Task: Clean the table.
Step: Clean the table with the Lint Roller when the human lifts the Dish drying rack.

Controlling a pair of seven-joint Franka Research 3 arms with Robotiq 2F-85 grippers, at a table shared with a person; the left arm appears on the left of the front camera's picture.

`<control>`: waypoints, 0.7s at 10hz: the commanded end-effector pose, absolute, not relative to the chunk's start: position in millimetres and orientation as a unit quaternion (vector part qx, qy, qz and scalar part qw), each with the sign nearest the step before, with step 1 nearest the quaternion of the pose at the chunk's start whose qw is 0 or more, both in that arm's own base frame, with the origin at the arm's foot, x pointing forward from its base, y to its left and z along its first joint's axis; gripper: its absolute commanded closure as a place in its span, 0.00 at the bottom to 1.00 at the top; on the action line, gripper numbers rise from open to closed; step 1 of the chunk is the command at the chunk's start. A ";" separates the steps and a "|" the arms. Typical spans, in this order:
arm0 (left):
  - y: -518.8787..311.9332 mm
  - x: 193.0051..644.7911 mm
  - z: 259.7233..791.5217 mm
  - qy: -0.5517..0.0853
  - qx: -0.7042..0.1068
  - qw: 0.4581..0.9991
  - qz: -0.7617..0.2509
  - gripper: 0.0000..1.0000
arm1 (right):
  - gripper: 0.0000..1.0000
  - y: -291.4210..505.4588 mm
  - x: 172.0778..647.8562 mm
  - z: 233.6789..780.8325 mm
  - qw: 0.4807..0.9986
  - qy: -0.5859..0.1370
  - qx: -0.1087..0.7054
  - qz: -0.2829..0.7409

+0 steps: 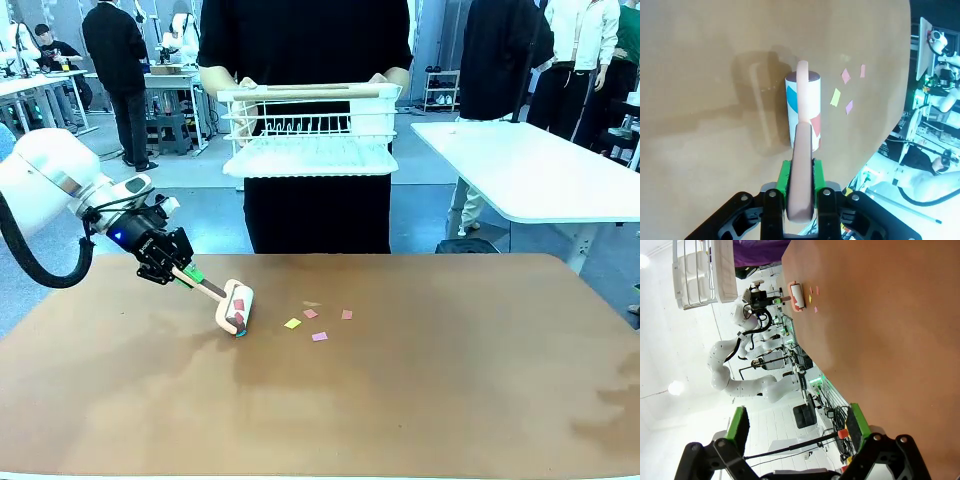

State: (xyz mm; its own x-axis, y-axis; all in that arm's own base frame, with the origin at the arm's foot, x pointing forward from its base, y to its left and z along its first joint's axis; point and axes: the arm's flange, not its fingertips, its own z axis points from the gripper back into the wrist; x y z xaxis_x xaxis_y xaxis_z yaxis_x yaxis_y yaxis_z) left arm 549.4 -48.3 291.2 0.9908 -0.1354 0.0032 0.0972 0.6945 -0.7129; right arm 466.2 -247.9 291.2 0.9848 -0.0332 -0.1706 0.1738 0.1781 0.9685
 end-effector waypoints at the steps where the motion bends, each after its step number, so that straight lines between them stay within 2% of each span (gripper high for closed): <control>1: -52.9 557.2 287.7 0.042 -0.386 0.919 -0.072 0.78 | 0.00 -246.9 466.8 293.5 0.768 0.054 0.635 -0.066; 7: -127.2 575.0 254.1 0.073 -0.382 0.918 -0.079 0.78 | 0.00 -246.9 466.8 293.5 0.768 0.054 0.635 -0.066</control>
State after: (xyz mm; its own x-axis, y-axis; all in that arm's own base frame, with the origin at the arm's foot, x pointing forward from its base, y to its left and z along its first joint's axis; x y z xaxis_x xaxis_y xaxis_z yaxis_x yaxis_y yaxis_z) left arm 570.0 -116.5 277.9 0.9800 -0.1940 -0.0436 0.0979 0.6615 -0.7435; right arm 466.2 -247.9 291.2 0.9848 -0.0331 -0.1707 0.1739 0.1781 0.9685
